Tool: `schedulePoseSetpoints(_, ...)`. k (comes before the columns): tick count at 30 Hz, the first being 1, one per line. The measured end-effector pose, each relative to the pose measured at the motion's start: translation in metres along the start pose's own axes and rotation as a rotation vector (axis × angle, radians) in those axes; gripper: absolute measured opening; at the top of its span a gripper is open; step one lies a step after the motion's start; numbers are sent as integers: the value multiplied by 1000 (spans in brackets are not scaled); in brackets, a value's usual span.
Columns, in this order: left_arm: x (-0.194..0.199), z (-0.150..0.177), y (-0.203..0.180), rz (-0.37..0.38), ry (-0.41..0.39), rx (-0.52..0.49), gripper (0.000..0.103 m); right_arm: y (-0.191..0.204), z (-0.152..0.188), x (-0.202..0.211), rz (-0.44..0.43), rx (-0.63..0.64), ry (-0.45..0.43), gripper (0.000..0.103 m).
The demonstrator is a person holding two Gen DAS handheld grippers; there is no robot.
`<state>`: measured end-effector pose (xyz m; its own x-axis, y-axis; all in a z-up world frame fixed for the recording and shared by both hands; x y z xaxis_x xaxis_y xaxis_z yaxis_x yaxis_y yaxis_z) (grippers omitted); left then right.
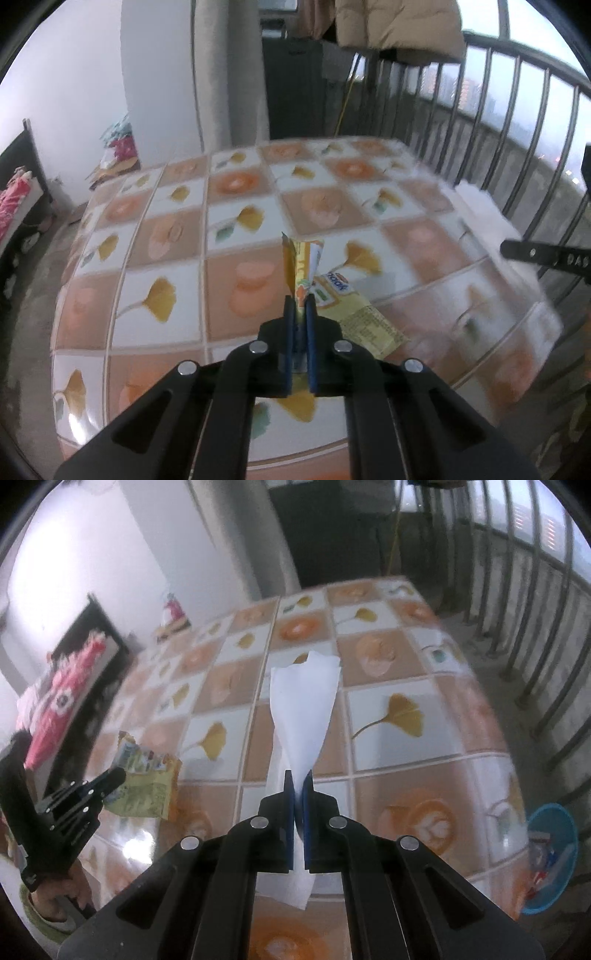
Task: Collect trash
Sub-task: 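Carry the yellow packet and tissue over the blue wastebasket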
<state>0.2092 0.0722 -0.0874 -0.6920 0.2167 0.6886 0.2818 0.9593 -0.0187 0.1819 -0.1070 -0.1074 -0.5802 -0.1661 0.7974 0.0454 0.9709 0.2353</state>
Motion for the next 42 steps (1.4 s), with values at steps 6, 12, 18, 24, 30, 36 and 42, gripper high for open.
schedulePoseSetpoints(6,22,-48,-53,126,-90,-55,5,-29,2,42,-31,-122,-95,2)
schedulePoseSetpoints(12,27,-91,-157,284,-119,-197,5,-101,18,90,5,-290,-193,2)
schedulePoseSetpoints(18,21,-101,-284,445,-95,-367,5,-217,59,150,130,-536,-289,2)
schedulePoseSetpoints(24,-20,-74,-430,562,30,-566,5,-326,153,167,235,-885,-271,2)
schedulePoseSetpoints(30,-91,-29,-523,521,151,-702,6,-371,212,134,252,-1048,-188,2)
schedulePoseSetpoints(36,-156,10,-576,521,330,-674,7,-400,243,93,160,-1227,-152,3)
schedulePoseSetpoints(42,-199,37,-597,503,449,-624,7,-428,265,69,122,-1426,-166,6)
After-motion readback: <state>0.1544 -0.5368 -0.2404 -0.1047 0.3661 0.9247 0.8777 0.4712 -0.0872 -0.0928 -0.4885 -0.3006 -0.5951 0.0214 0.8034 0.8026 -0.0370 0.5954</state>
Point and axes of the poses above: each gripper's, at about its wrist camera, not at the fingertips, and x roughly against the way its jaws point, y to its left, z to its underside, the point moved 10 cm from there along -x, roughly the way its jaws point, and after that the axes turned 1 degree about -x, right-handed, at the moved point
